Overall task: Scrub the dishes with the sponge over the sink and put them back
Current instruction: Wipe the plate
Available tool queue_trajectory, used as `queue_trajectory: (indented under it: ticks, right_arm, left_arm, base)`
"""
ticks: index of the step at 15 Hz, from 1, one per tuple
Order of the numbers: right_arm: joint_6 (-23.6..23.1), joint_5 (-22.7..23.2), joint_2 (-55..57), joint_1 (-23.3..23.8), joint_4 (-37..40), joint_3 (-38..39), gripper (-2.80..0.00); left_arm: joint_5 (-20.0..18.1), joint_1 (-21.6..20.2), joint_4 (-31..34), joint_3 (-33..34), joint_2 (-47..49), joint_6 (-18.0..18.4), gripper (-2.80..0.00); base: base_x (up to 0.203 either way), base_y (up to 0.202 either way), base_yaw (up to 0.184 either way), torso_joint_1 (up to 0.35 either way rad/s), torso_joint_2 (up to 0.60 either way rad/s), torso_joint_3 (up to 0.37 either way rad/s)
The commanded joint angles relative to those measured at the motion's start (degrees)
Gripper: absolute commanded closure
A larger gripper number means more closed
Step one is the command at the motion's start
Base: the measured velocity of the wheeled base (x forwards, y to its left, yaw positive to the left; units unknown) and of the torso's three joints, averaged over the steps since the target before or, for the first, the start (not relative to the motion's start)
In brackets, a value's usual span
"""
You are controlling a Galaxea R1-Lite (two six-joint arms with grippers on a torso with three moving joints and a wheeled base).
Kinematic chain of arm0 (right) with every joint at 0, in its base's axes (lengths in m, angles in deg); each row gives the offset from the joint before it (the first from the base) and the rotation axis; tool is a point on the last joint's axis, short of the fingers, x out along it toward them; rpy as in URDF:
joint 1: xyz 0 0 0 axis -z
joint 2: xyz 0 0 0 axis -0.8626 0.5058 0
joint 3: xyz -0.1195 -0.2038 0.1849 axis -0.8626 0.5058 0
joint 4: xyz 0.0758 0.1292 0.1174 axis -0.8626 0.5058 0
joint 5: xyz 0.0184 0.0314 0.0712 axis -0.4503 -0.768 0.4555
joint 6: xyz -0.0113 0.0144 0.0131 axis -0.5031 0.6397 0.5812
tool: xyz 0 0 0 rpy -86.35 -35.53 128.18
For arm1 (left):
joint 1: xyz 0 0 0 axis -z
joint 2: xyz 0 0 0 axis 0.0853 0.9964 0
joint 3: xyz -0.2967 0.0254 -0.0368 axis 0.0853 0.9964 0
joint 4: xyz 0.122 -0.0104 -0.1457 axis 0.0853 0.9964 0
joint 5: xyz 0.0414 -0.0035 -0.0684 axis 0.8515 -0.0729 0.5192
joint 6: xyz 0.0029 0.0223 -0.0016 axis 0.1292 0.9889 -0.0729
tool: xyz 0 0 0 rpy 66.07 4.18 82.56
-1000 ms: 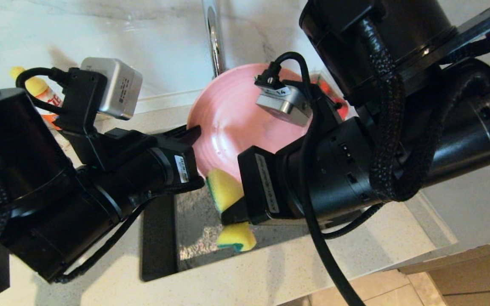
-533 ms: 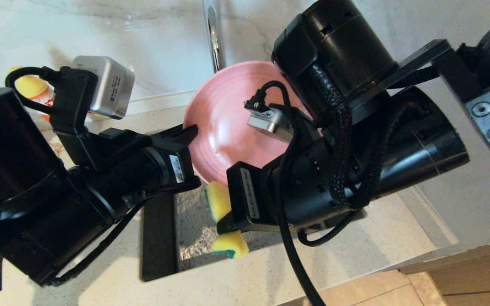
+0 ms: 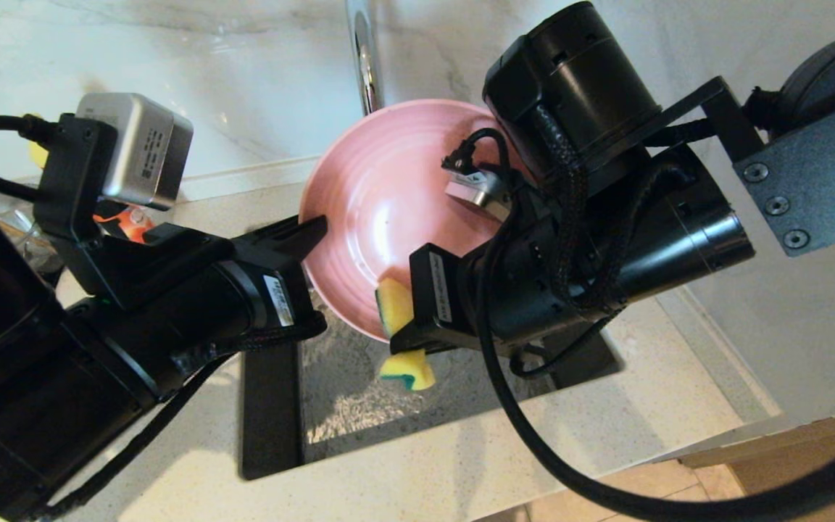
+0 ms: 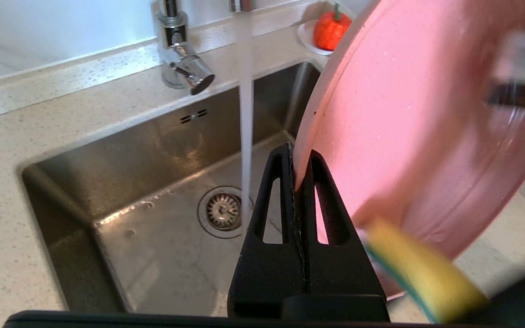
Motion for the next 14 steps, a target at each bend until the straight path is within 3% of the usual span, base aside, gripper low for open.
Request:
queue_trajectory:
  ticks: [1,12,14]
  right_arm:
    - [0.1,0.1,-0.8,1.1,-0.2,0.0,0.0]
    - [-0.7,-1.9,-3.8,4.5,-2.9,0.0,0.0]
    - [-2.0,-4.4,-4.4,4.5,-2.9,0.1,0.0]
  left_arm:
    - [0.1,0.4,-0.3,0.8,-0.4,0.0,0.0]
    - [-0.1,1.4,-0.3,3.9,-0.5,0.4,0.0]
    - [-0.1,1.4,-0.3,4.0,-0.5,0.4,0.0]
  base:
    - [0.0,0.0,0.0,0.0,0.0,0.0]
    - [0.0,0.0,0.0,0.0,0.0,0.0]
    - [0.0,0.0,0.0,0.0,0.0,0.0]
